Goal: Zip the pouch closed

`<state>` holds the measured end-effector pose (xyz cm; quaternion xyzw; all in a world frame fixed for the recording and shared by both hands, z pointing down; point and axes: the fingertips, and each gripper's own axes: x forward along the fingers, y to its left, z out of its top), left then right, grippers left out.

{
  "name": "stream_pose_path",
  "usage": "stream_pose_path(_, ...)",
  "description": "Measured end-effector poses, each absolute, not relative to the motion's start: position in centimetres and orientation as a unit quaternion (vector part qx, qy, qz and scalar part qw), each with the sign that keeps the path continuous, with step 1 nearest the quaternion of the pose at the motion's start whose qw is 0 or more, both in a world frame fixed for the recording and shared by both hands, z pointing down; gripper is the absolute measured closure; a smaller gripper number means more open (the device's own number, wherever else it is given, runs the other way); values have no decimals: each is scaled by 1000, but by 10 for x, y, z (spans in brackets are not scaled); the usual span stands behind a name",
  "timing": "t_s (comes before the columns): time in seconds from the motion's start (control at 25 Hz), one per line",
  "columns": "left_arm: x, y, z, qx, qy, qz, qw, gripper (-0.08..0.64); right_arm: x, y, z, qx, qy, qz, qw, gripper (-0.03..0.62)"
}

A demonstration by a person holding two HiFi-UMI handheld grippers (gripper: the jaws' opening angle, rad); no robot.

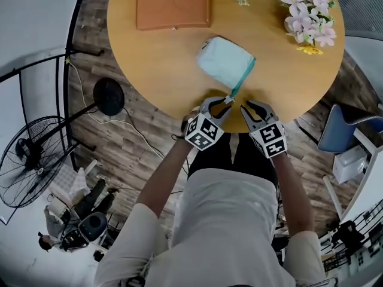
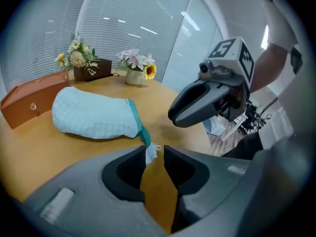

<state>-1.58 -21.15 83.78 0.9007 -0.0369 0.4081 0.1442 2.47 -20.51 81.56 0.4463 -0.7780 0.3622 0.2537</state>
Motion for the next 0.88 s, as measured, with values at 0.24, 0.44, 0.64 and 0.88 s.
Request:
stream_pose_path(0.24,-15,-213,859,891,-47,432,133,511,17,-204,840,421,-787,364,265,518)
stream_pose_path(0.44,-13,-214,861,891,-55,417,170,529,12,-206,857,402,-792,370,273,518)
stream_pose_path(0.64,-13,-216,859,893,-56,405,187,531,4,-216,863,389,-804,354,278,518)
stream_pose_path(0.88,-11,-224,853,896,-76,378,220,532,-1,-226,863,366,-819,313,313,558)
